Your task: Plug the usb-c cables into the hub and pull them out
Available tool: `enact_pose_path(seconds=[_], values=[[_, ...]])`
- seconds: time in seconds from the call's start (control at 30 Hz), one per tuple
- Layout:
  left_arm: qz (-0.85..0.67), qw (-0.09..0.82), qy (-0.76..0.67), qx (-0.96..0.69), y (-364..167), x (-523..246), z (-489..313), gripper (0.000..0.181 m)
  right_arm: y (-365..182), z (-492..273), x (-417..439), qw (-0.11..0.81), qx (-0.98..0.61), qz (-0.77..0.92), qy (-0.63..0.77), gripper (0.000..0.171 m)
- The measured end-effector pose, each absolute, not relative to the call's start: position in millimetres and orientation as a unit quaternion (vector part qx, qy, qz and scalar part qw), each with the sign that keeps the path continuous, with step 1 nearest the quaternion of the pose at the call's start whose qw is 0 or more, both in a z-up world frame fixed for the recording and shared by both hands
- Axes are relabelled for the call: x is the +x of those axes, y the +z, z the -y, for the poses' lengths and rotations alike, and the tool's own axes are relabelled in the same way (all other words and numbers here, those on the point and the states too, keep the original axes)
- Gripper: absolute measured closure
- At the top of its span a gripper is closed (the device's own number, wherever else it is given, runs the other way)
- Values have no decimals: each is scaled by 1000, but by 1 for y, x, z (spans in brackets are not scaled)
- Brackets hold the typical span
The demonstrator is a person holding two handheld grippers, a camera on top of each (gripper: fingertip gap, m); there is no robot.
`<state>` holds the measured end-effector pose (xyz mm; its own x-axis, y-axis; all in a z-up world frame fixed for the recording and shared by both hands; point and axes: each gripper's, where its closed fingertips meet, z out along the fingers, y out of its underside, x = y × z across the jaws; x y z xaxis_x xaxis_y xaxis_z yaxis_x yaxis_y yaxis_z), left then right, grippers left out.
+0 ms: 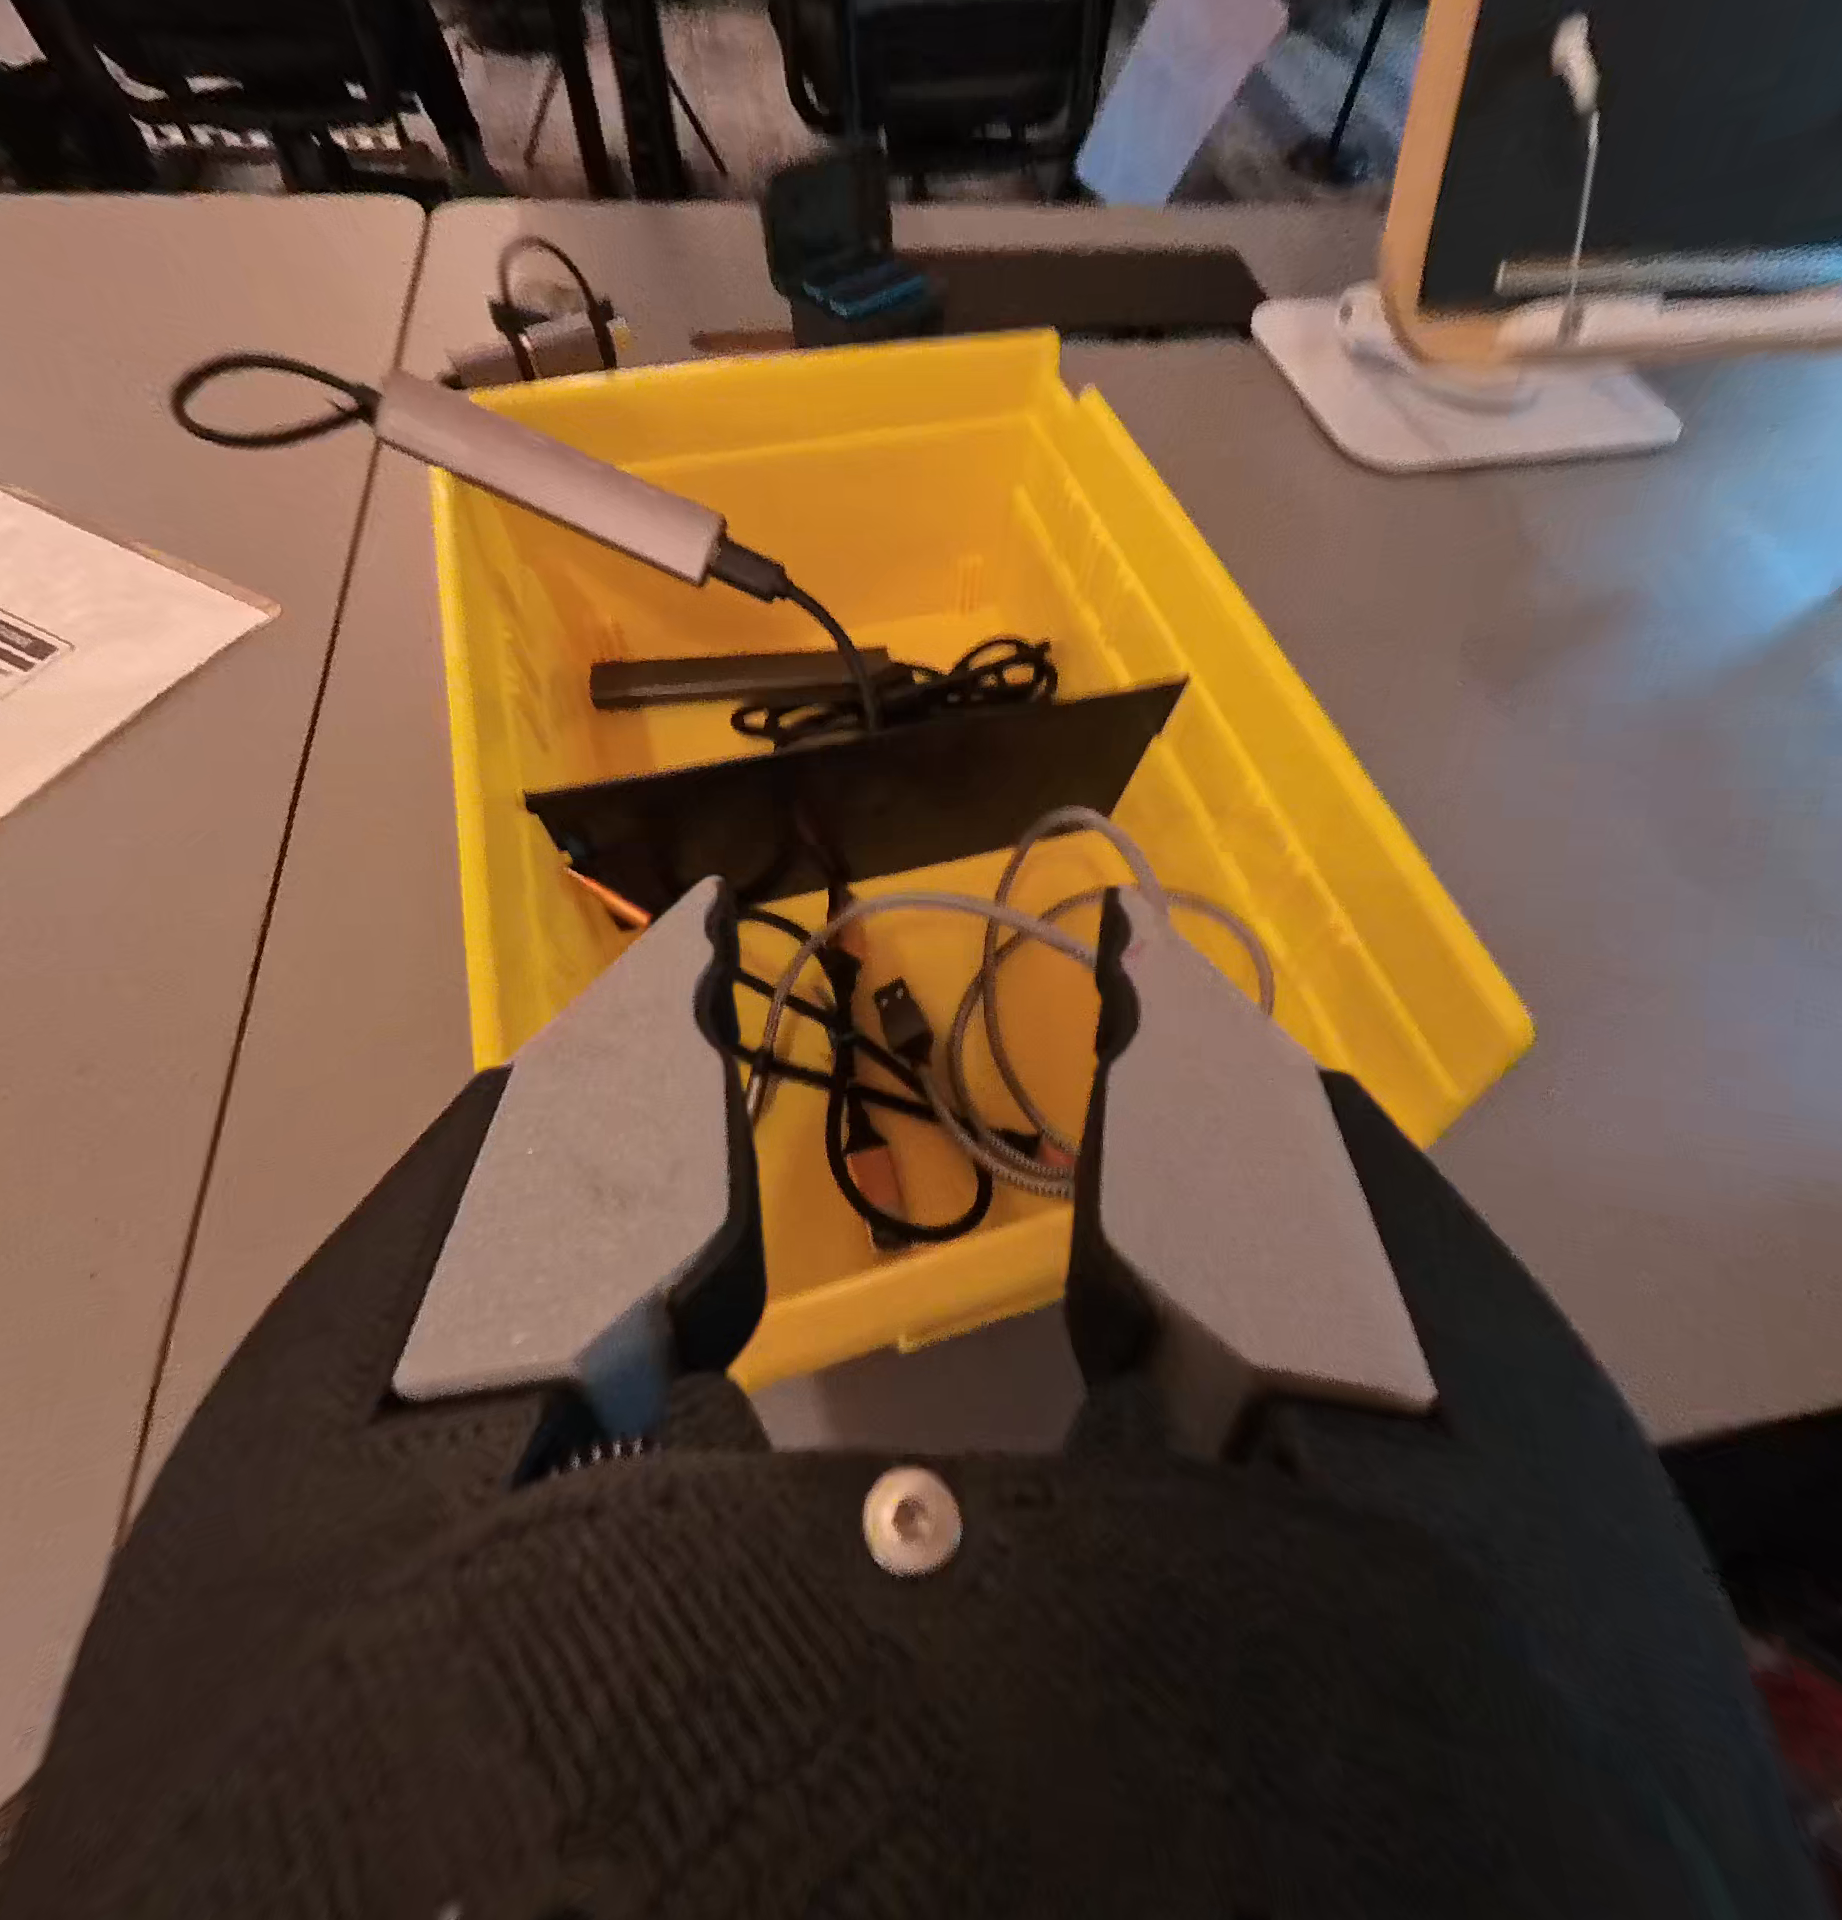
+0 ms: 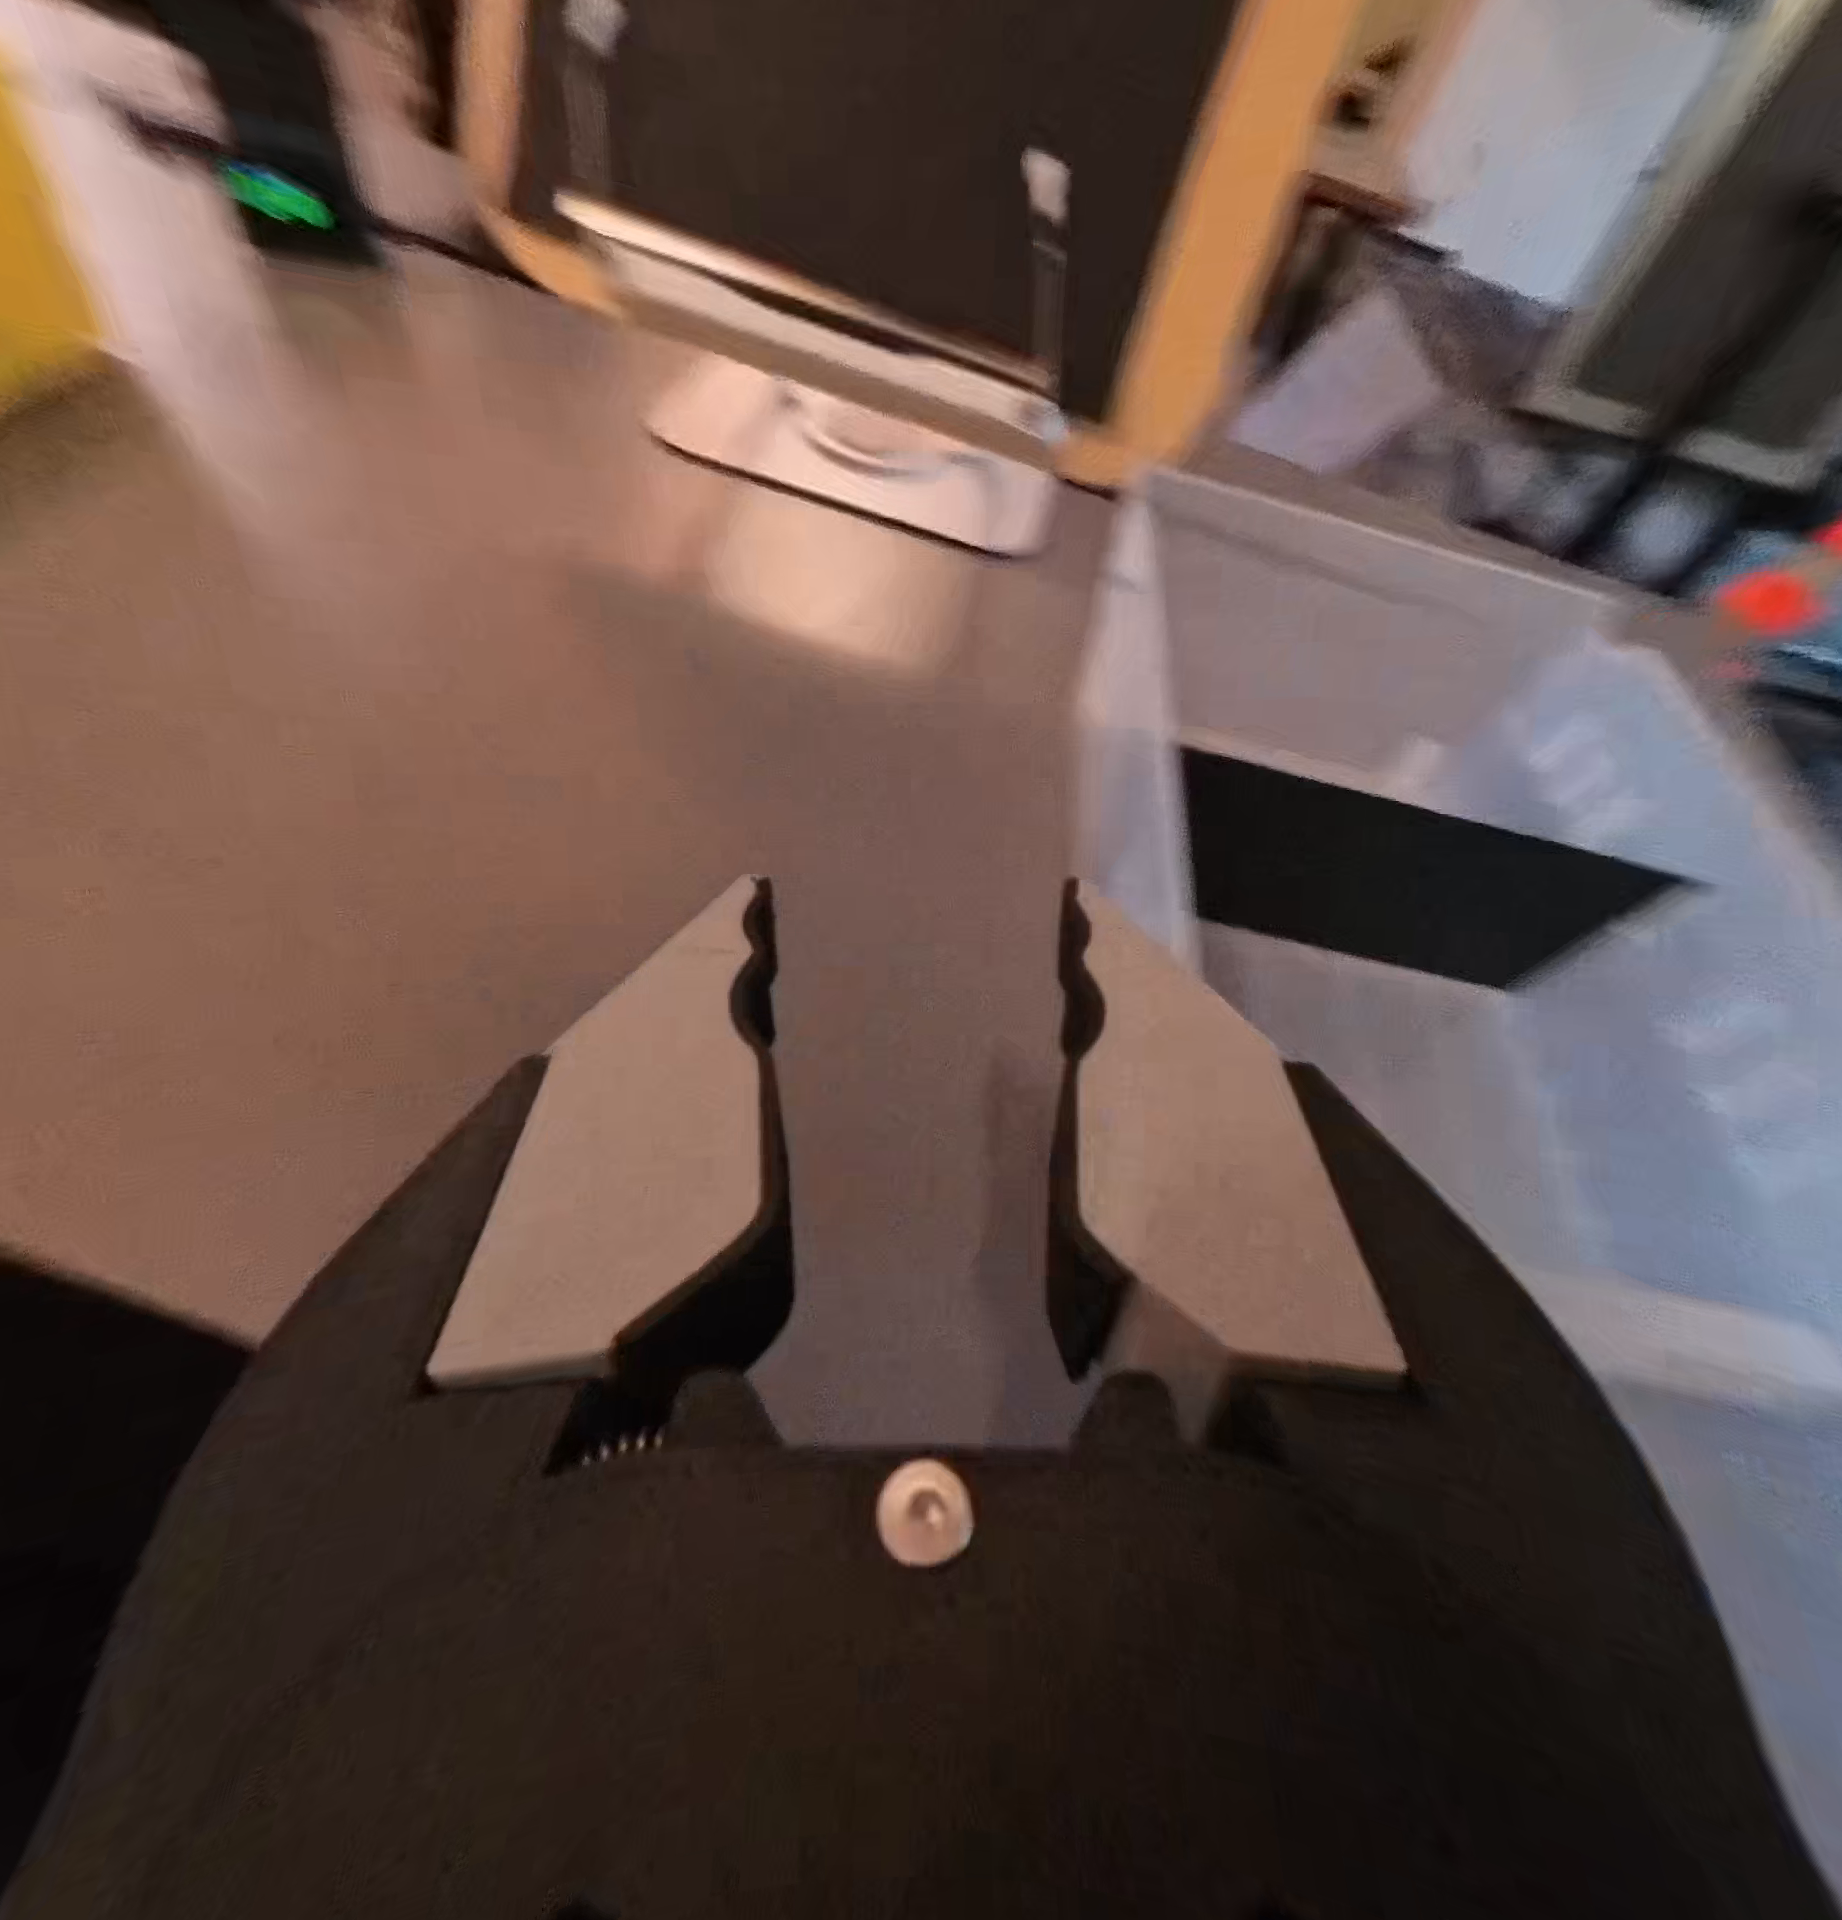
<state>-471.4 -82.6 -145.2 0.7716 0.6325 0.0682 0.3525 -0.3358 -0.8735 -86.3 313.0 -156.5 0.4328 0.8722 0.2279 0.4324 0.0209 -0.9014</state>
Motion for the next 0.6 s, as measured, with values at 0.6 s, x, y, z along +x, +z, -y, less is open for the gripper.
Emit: enact_pose_path(seconds=[0.6], values=[[440, 286, 101, -845, -191, -635, 16, 110, -203, -217, -305, 390, -465, 721, 334, 116]])
